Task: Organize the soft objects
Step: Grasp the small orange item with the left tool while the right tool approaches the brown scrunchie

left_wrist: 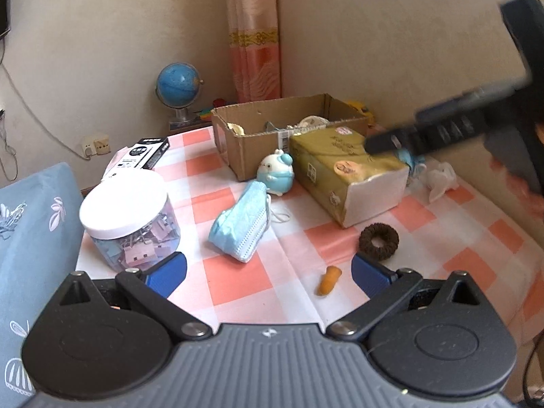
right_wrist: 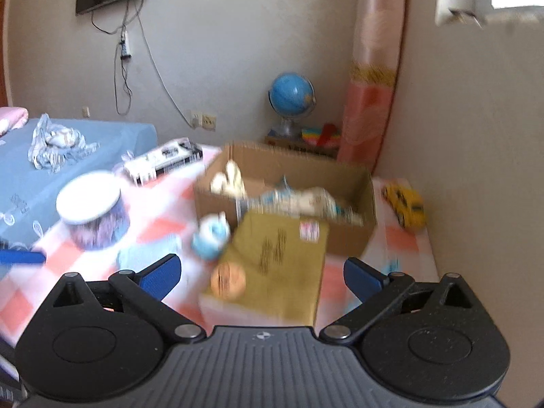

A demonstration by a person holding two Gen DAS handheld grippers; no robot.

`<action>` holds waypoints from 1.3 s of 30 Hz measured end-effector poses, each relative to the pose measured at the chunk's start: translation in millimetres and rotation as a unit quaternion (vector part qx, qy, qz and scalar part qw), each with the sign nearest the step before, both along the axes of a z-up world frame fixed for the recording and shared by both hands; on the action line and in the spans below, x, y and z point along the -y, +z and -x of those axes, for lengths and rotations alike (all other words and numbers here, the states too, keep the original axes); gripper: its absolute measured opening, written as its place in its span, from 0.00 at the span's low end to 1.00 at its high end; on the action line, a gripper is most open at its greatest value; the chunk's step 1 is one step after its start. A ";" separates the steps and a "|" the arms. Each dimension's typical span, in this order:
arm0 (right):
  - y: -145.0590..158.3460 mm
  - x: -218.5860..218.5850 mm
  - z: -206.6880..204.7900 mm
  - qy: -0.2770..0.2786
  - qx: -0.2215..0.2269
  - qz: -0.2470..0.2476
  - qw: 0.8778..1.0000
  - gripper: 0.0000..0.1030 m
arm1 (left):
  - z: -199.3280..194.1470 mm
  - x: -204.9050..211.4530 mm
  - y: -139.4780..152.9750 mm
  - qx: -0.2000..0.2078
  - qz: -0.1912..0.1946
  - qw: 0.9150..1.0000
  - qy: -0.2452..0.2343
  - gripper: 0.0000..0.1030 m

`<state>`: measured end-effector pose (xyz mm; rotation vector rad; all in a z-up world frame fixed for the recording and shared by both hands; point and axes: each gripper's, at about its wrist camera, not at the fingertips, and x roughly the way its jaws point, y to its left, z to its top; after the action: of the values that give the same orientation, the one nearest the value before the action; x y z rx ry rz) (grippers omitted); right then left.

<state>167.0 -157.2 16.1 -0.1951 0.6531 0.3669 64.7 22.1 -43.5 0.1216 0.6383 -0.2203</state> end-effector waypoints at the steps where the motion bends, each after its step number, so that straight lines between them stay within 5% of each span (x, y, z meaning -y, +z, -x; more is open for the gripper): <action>1: -6.8 3.2 6.2 -0.005 -0.005 0.001 1.000 1.00 | -0.6 0.6 -1.9 -0.002 -0.001 1.000 -0.003 1.00; 14: -81.3 12.2 39.3 -0.019 -0.086 0.010 0.996 1.00 | -9.0 7.7 -22.1 -0.048 -0.019 0.999 -0.009 1.00; 26: -88.1 11.7 42.2 -0.010 -0.064 0.011 0.998 1.00 | -24.8 15.2 -44.8 -0.081 -0.044 0.996 -0.016 1.00; 39: -88.9 13.4 45.0 -0.008 -0.055 0.007 0.998 1.00 | -38.4 10.0 -44.8 -0.071 -0.049 0.996 -0.009 1.00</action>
<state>122.0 -170.6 -72.8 -0.1831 0.7662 0.3608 103.1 12.1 -88.3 0.2071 0.7908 -0.2167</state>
